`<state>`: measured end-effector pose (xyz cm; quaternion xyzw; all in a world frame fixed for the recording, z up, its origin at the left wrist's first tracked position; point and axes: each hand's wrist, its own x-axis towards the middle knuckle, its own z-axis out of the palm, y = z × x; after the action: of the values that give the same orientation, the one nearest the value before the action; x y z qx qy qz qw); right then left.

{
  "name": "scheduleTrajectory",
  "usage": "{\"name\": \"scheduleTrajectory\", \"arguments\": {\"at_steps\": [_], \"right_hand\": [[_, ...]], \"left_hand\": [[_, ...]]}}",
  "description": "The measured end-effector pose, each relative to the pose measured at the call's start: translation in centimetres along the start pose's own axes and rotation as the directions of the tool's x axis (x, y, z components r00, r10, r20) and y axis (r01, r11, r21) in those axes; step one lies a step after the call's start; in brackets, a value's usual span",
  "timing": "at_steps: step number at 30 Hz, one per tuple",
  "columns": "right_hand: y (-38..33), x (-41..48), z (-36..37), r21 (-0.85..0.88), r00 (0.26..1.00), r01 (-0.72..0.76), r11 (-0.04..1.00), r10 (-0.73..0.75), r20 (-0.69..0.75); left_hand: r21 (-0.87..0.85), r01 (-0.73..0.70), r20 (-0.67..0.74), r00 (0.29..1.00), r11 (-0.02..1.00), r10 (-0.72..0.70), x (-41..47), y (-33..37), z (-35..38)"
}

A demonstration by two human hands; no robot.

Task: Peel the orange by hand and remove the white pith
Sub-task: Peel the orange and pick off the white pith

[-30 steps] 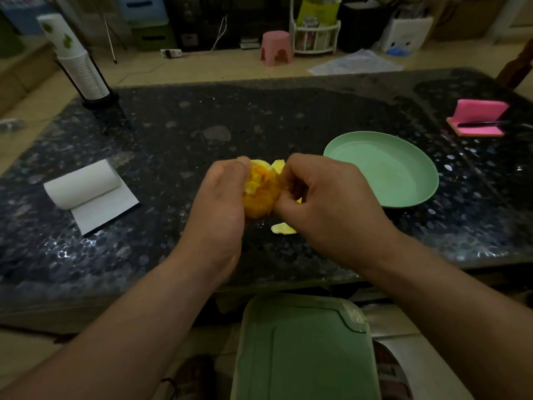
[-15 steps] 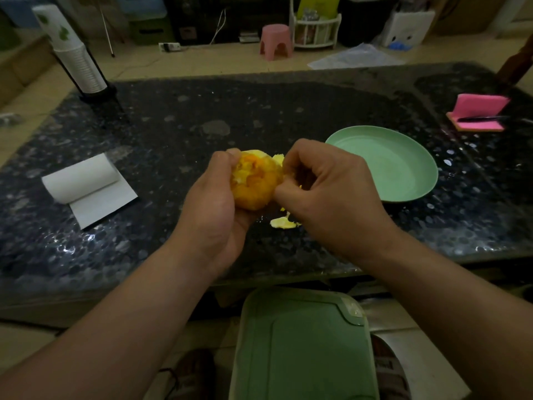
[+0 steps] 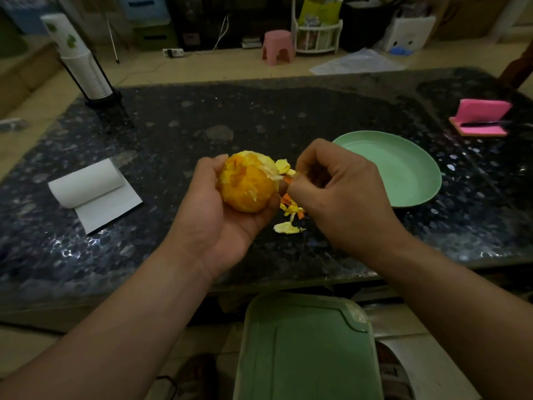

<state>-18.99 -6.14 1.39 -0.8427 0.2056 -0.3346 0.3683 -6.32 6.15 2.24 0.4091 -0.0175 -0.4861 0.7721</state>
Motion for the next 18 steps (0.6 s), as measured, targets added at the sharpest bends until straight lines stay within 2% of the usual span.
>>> {"name": "scheduleTrajectory", "arguments": {"at_steps": [3, 6, 13, 18], "right_hand": [[0.3, 0.1, 0.0, -0.018, 1.0, -0.025, 1.0, 0.026, 0.008], [0.6, 0.3, 0.1, -0.025, 0.991, -0.117, 0.993, 0.118, 0.065], [-0.1, 0.3, 0.3, 0.063, 0.968, -0.153, 0.986, 0.137, 0.211], [-0.1, 0.4, 0.4, 0.046, 0.963, -0.174, 0.984, 0.161, 0.216]], "left_hand": [[-0.084, 0.098, 0.051, 0.994, 0.992, -0.094, -0.2, 0.2, -0.2], [-0.09, 0.113, 0.065, 0.992, 0.989, -0.107, -0.1, 0.2, -0.6], [0.009, -0.025, -0.014, 1.0, 1.0, 0.025, 0.5, 0.2, -0.9], [0.09, -0.121, -0.029, 0.992, 0.989, 0.124, 0.8, -0.1, -1.1]]}}
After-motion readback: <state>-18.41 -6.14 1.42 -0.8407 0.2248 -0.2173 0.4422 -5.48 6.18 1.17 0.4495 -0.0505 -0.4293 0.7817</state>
